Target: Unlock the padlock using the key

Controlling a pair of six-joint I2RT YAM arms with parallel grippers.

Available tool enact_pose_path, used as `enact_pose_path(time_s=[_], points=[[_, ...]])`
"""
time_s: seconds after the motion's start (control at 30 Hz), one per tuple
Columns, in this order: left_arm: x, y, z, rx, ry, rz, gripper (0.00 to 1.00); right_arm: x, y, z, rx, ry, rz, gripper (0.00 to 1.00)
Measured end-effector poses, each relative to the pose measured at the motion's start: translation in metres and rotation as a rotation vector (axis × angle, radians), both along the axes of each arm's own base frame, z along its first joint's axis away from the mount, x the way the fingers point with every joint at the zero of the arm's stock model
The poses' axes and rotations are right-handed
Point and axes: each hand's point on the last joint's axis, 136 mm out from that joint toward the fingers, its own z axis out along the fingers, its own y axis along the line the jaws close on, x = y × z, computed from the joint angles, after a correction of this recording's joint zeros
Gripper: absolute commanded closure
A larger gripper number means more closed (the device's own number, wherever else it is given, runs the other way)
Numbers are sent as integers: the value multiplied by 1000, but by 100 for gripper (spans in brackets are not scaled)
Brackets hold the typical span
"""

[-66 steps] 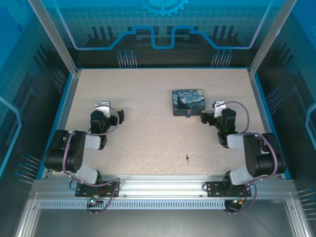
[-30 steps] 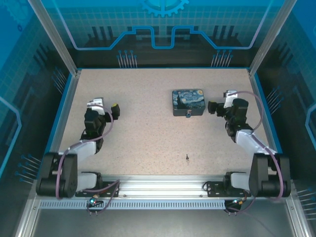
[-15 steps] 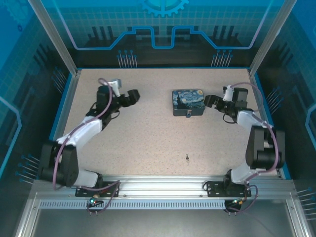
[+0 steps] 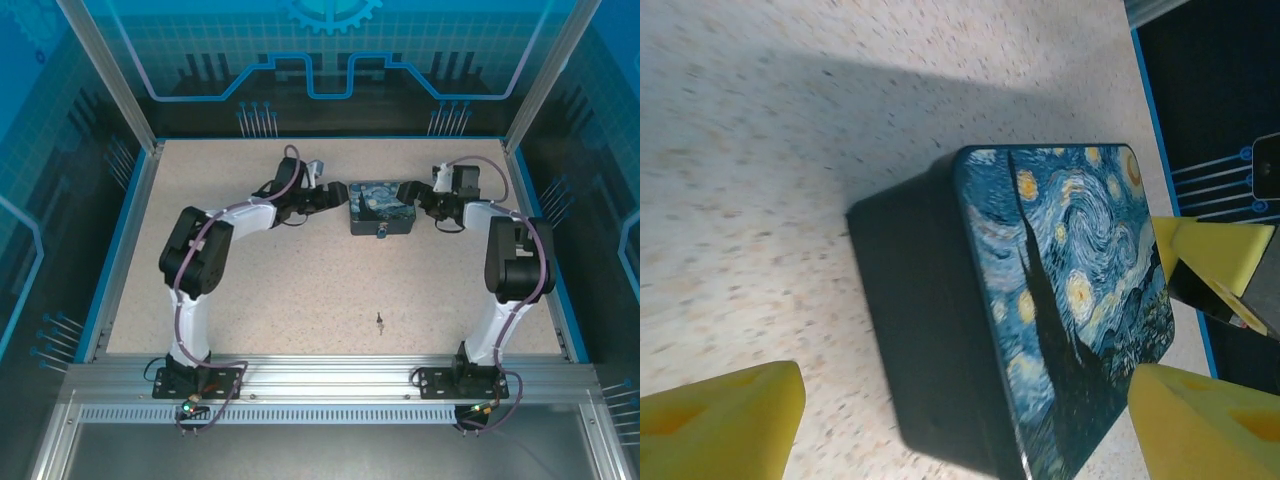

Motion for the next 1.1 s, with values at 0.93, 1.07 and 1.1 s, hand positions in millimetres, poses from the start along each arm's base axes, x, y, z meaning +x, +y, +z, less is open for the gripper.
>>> enact_pose_path(time_s=[0.93, 1.07, 1.1], points=[[-23, 29, -35, 70, 95, 32, 20, -65, 117, 12, 11, 57, 250, 0], [-42, 56, -36, 86, 100, 66, 20, -84, 145, 7, 12, 89, 312, 0], [-46, 61, -36, 91, 101, 74, 20, -89, 151, 6, 10, 97, 322, 0]])
